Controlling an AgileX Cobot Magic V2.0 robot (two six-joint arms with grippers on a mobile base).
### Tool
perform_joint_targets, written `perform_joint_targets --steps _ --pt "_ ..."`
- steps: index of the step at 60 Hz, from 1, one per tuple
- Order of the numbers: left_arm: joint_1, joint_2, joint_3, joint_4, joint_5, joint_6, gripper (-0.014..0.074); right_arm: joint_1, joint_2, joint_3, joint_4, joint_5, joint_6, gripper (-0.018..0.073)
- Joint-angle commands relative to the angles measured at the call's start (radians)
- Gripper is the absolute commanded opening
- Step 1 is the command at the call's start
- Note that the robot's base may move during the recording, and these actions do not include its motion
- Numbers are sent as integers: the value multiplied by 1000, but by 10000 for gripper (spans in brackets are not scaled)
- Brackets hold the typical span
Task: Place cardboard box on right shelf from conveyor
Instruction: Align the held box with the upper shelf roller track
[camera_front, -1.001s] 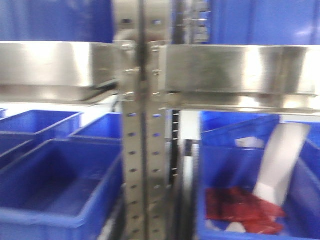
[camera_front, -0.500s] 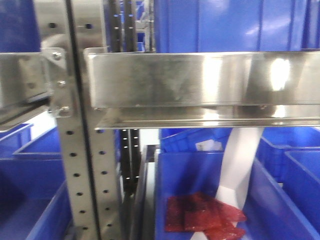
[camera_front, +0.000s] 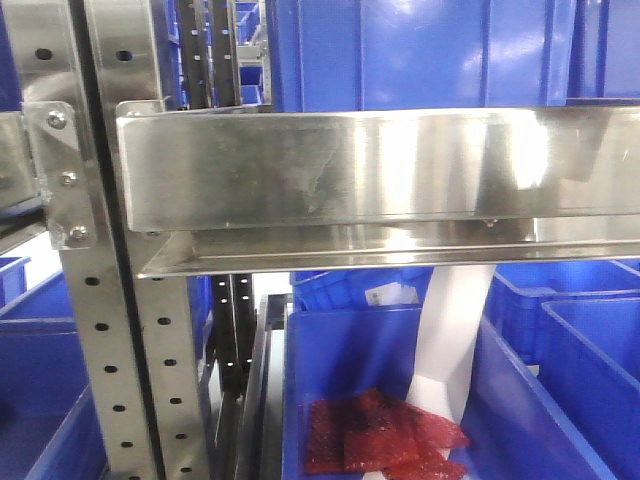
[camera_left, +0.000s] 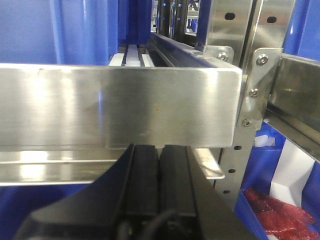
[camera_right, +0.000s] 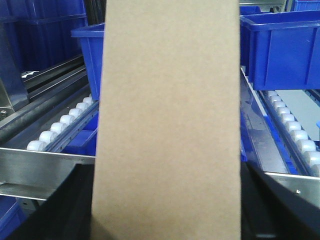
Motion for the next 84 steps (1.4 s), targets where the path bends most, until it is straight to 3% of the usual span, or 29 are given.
perform_joint_targets --steps 1,51,63,72,84 --pt "-6 -13 9 -6 -86 0 -116 -4 12 -29 -7 -106 -10 246" --pt "-6 -13 9 -6 -86 0 -116 -4 20 -36 2 -119 -10 246" --pt "-6 -13 9 -6 -86 0 -116 -4 180 -124 1 -164 -18 246" --pt "-6 -13 9 -6 -86 0 -116 -4 405 -272 1 -169 -156 246" --pt "-6 -13 9 -6 -86 0 -116 -3 670 -465 1 -159 -472 246"
